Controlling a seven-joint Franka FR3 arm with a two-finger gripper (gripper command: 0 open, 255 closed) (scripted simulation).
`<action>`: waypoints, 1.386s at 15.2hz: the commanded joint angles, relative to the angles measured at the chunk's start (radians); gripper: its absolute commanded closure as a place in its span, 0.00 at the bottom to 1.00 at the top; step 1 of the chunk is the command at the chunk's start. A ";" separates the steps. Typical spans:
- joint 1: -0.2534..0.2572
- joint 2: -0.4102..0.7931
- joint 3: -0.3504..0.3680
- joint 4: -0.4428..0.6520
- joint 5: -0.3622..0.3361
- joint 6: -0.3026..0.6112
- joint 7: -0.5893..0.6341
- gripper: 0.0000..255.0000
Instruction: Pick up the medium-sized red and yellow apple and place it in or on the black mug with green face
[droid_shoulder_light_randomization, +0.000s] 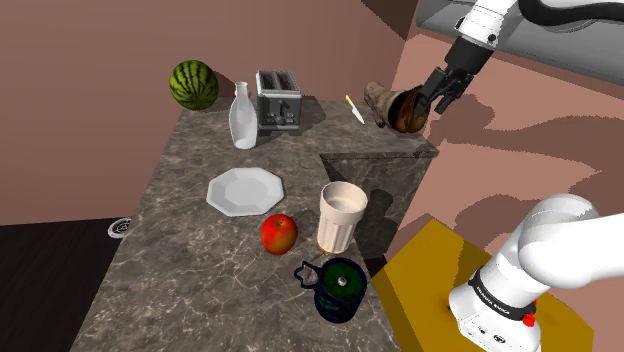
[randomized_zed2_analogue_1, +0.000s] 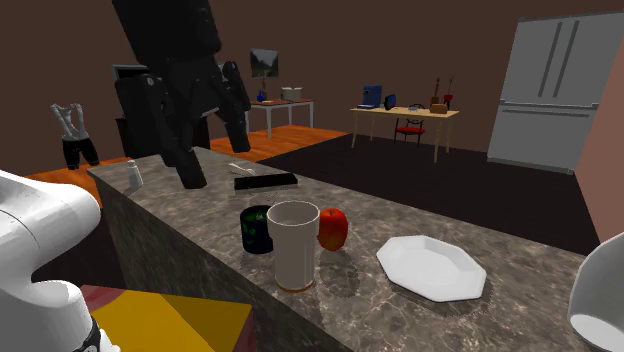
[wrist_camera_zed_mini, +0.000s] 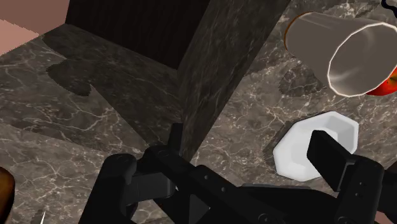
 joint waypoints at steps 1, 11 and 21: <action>0.000 0.000 0.000 0.000 0.000 0.000 0.000 0.00; 0.073 0.175 0.190 -0.015 0.090 0.156 0.166 0.00; 0.122 0.444 0.371 0.078 0.115 0.302 0.338 0.00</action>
